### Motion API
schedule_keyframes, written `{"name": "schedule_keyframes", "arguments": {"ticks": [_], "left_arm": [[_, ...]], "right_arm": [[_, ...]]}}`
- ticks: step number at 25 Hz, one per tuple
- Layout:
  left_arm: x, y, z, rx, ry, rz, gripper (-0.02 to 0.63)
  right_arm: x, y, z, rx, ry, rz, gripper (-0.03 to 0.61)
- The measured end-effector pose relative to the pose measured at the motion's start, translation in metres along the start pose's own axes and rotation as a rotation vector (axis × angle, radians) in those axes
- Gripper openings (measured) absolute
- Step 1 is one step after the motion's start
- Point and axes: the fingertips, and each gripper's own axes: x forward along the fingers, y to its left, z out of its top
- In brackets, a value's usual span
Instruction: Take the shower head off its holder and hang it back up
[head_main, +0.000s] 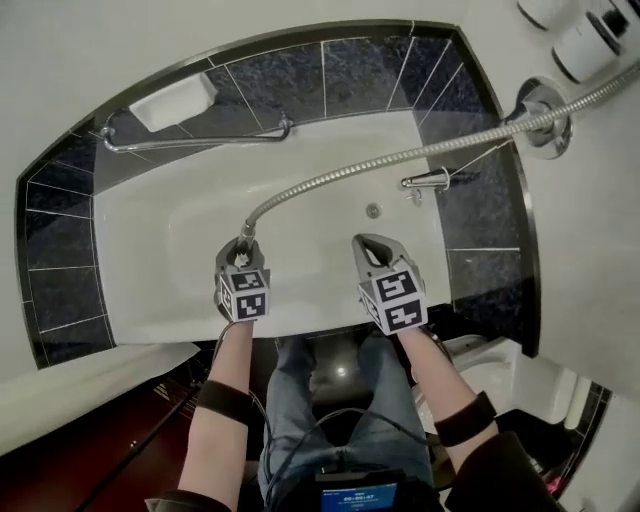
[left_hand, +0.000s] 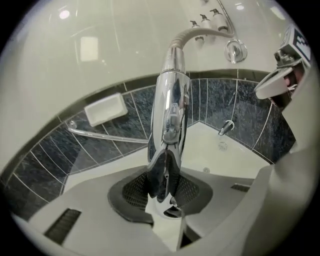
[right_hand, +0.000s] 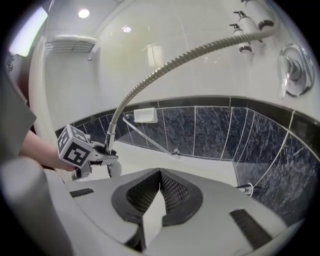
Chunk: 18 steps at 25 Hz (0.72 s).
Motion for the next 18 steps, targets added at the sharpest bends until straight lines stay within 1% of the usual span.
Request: {"name": "schedule_keyframes", "arguments": {"ticks": [5,9,13,18], "left_arm": [[-0.091,0.064,0.046,-0.002,-0.032,0.072,0.092],[-0.160,0.107,0.085,0.032,-0.073,0.151,0.091],[-0.212,0.142,0.132,0.075,-0.118,0.213,0.089],[-0.267,0.171,0.194,0.147,-0.168,0.238,0.089]], "right_arm": [[-0.034,0.054,0.072,-0.063,-0.030,0.065,0.021],[-0.066,0.088,0.127,-0.128,-0.068,0.116,0.021],[-0.094,0.108,0.186,-0.179,-0.118,0.151,0.023],[-0.129,0.120,0.243,-0.240,-0.171,0.151,0.023]]}}
